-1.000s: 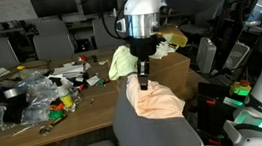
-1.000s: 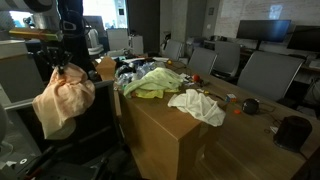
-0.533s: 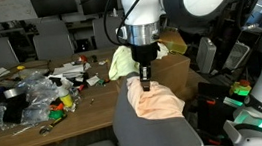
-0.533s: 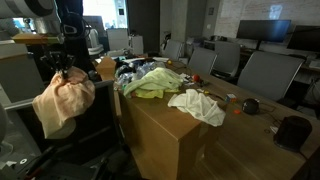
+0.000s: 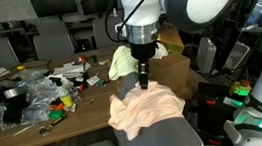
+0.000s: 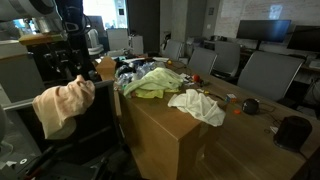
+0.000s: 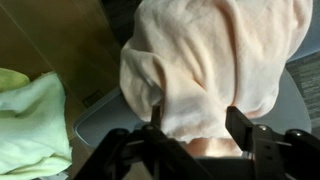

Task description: Move all the clothes from the box to the backrest of the chair

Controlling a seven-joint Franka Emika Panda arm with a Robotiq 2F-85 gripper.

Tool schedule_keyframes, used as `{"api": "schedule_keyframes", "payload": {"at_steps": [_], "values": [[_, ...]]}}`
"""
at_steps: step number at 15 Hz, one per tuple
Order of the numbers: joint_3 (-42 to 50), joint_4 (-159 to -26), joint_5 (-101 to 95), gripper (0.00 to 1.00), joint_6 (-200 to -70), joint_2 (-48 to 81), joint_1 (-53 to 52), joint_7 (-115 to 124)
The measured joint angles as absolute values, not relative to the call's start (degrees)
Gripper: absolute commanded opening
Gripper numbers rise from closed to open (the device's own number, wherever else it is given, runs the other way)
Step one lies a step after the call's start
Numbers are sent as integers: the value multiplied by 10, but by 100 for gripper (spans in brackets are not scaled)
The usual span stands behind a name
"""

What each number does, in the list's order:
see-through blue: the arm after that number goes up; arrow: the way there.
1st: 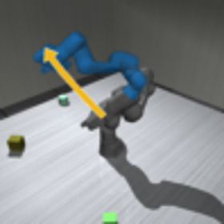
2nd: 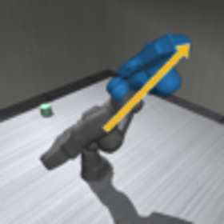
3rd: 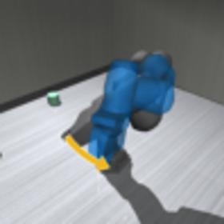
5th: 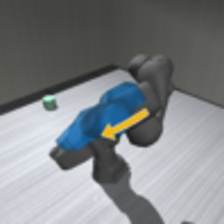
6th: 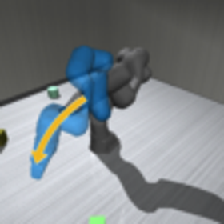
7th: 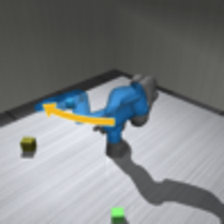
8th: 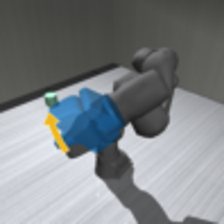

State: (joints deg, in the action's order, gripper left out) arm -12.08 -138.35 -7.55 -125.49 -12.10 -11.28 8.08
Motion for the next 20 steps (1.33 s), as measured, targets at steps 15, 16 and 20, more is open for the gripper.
{"api": "schedule_keyframes", "payload": {"at_steps": [15,16,20], "values": [[78,-1270,-120,100,-1297,-88,109,127],[89,-1259,-108,100,-1297,-79,117,131],[120,-1215,-43,100,-1297,-33,137,162]]}}
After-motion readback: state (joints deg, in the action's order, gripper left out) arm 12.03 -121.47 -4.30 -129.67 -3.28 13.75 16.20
